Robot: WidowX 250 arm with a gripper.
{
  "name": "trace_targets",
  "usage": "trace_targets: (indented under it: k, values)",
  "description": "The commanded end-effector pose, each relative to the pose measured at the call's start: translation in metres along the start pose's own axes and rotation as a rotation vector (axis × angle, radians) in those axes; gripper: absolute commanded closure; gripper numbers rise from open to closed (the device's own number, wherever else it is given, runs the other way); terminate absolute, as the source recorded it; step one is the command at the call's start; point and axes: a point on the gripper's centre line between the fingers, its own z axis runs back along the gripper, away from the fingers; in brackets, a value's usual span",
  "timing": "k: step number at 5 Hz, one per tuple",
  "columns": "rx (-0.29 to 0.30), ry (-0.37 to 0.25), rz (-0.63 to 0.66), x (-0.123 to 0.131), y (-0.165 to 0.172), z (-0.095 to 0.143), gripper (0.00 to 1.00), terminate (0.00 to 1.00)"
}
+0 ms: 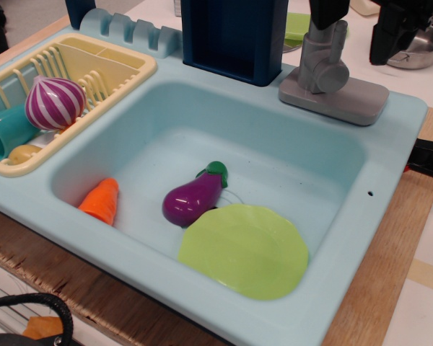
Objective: Turn lever vertical to-front
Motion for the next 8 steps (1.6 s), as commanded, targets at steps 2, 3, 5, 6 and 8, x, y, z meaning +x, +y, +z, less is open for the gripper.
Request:
trace_targets:
  k: [2,3,5,6,8]
  values:
    - [0.023,-0.028,0.034,-0.001,0.001,0.008,1.00,0.00]
    - [0.035,-0.009,0.042,-0.007,0.005,0.011,1.00,0.00]
    - [0.041,0.059,0.086,-0.023,0.021,-0.005,1.00,0.00]
    - [0.046,0.092,0.148,-0.046,0.028,-0.006,1.00,0.00]
    - [0.012,0.130,0.291,-0.099,0.041,-0.018,1.00,0.00]
